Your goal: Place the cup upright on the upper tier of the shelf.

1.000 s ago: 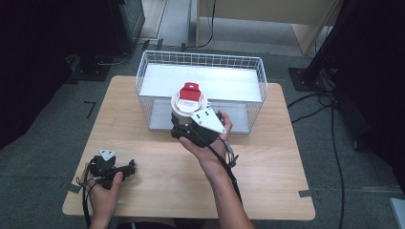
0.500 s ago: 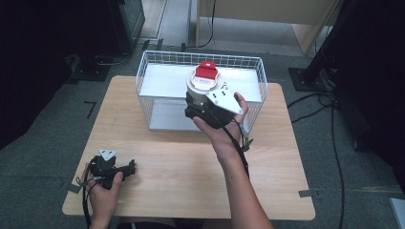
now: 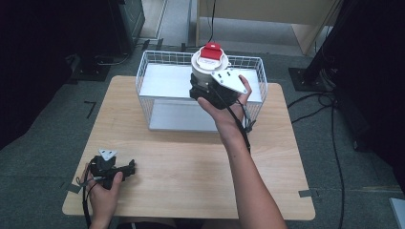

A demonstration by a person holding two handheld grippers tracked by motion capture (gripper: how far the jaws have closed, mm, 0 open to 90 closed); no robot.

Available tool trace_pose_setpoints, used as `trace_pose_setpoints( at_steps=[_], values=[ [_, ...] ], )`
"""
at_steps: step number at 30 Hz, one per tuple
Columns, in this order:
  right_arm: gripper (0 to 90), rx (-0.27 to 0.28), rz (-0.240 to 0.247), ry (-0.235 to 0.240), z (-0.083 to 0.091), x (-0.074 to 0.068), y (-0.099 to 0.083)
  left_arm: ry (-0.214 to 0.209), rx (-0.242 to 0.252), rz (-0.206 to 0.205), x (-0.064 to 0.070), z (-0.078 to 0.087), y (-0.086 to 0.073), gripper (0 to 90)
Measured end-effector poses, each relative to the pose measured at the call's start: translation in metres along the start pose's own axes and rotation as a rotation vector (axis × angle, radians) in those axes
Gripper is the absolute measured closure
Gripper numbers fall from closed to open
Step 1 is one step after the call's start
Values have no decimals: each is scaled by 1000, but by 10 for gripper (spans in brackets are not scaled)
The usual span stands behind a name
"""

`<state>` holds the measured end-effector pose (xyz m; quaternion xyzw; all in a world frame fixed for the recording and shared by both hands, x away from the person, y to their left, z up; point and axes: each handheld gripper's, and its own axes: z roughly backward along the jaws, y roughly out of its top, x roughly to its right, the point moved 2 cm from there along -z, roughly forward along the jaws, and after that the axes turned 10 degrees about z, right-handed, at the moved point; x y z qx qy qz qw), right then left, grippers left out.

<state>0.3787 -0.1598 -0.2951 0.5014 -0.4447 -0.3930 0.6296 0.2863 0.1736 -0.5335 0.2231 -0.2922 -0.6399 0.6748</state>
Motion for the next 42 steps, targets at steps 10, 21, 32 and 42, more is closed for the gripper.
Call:
trace_pose_setpoints(
  at_steps=[10,21,32,42],
  values=[
    [90,-48,22,-30,-40,5,-4,0,0,0,0,0,0,0],
    [90,-65,-22,-61,-70,18,-14,0,2,1,0,0,0,0],
    [87,-77,-62,-54,-64,21,-15,0,2,1,0,0,0,0],
    [4,-121,-107,11,-59,26,-15,0,2,1,0,0,0,0]
  ],
)
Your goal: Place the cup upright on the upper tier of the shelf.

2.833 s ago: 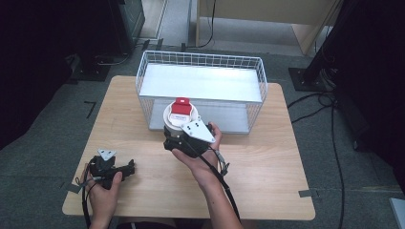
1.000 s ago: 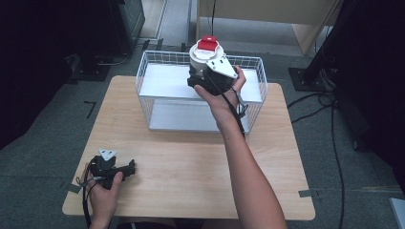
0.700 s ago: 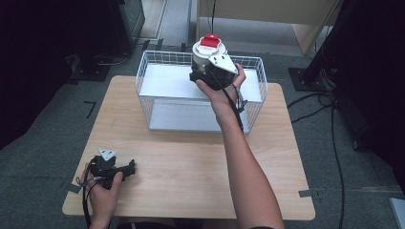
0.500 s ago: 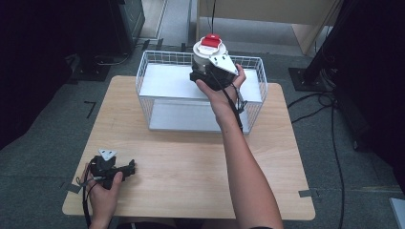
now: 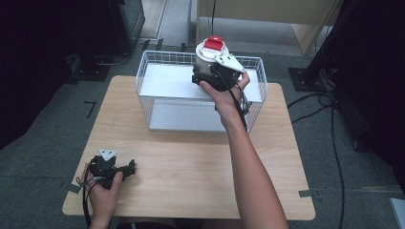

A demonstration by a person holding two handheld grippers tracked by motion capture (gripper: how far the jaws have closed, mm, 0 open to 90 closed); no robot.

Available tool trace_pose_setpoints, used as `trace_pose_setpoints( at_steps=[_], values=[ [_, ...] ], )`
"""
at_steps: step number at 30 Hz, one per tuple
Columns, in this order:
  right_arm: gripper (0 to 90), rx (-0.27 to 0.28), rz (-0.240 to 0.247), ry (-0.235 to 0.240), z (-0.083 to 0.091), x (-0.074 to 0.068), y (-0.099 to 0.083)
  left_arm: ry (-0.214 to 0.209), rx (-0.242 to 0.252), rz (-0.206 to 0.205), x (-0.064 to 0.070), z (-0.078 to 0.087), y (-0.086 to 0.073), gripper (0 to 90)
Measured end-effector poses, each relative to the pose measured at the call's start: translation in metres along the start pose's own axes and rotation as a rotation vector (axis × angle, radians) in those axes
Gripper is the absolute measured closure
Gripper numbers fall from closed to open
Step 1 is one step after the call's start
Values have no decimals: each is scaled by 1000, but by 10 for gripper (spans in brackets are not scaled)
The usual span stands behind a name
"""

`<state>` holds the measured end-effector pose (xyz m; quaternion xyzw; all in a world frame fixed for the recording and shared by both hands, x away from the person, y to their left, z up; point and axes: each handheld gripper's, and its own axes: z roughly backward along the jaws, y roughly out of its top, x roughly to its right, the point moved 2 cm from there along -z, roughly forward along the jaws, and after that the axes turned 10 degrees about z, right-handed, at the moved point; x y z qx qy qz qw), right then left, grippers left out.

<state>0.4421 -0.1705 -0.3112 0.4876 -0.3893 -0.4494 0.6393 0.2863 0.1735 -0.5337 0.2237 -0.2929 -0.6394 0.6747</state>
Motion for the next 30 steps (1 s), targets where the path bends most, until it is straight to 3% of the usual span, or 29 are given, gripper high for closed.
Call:
trace_pose_setpoints(
  at_steps=[14,30],
  values=[
    [0,-14,31,10,11,1,-11,0,0,0,0,0,0,0],
    [0,-21,9,14,54,13,-38,0,-2,-2,0,0,0,0]
  ],
)
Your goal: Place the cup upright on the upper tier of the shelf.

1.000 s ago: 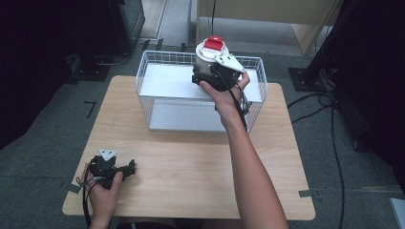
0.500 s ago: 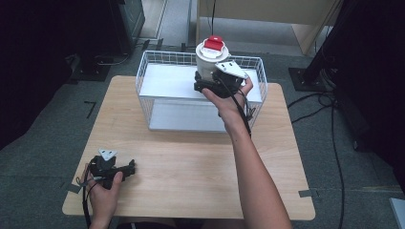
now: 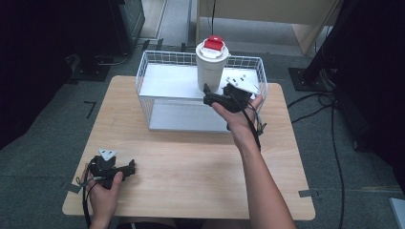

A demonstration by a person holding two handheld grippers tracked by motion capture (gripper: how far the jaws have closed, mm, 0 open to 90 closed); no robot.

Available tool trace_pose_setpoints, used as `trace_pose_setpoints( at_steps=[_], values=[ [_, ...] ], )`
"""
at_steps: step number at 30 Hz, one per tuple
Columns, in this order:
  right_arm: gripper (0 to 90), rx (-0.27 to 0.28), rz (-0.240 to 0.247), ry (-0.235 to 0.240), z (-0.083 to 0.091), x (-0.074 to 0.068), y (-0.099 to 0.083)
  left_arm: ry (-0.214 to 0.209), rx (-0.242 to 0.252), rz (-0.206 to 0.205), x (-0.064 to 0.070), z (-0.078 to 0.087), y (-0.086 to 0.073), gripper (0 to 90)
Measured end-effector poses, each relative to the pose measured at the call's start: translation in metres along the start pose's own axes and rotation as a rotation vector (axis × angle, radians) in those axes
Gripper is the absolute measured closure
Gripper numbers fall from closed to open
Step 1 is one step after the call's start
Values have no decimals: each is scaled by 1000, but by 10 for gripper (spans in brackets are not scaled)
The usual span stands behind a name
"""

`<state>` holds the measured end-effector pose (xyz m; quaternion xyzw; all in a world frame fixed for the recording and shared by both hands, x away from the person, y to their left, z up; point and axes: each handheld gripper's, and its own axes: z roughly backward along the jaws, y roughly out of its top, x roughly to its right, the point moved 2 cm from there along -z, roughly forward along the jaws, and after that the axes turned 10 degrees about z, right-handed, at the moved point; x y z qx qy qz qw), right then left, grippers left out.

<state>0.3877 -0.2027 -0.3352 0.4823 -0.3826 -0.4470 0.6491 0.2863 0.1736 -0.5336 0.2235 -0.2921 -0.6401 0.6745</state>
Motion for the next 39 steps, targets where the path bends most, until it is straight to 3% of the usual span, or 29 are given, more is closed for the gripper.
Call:
trace_pose_setpoints(
  at_steps=[14,25,39],
  values=[
    [0,-2,15,-5,44,-5,-36,0,0,0,0,0,0,0],
    [0,13,14,-8,74,-1,-58,-1,-2,1,0,0,0,0],
    [0,-26,-2,-76,112,21,-111,-1,-2,0,0,0,0,0]
  ],
)
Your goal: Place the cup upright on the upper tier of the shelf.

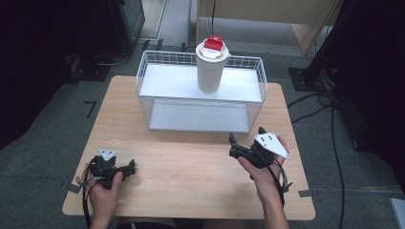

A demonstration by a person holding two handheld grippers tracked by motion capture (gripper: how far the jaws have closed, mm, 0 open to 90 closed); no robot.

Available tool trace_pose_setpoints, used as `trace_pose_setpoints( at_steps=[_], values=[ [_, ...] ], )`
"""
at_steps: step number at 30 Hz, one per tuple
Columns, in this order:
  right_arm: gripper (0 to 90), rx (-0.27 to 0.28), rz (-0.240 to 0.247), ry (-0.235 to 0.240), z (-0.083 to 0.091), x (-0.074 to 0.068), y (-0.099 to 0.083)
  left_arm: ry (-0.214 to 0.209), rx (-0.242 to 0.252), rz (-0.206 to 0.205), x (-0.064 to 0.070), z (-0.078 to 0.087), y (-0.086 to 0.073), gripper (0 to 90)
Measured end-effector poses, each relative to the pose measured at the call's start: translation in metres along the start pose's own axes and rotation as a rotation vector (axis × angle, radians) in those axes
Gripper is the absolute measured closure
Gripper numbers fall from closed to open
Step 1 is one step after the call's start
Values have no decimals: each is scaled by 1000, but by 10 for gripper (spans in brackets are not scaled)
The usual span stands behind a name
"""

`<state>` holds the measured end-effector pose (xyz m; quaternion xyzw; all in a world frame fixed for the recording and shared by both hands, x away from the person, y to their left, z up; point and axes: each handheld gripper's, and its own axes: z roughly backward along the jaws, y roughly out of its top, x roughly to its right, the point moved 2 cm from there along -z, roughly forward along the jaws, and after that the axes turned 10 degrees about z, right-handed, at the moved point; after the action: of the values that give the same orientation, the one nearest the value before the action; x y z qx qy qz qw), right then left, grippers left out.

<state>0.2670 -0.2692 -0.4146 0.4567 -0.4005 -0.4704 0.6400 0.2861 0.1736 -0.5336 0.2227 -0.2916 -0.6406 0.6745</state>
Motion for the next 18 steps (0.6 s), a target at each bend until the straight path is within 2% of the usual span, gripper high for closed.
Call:
trace_pose_setpoints(
  at_steps=[3,9,17,18],
  values=[
    [0,-10,13,-19,5,6,-9,0,0,0,0,0,0,0],
    [0,-21,-18,-41,18,19,-26,-1,1,3,0,0,0,0],
    [0,-61,-16,-64,31,38,-52,0,1,1,0,0,0,0],
    [0,-73,-26,-74,34,44,-60,0,2,1,0,0,0,0]
  ],
)
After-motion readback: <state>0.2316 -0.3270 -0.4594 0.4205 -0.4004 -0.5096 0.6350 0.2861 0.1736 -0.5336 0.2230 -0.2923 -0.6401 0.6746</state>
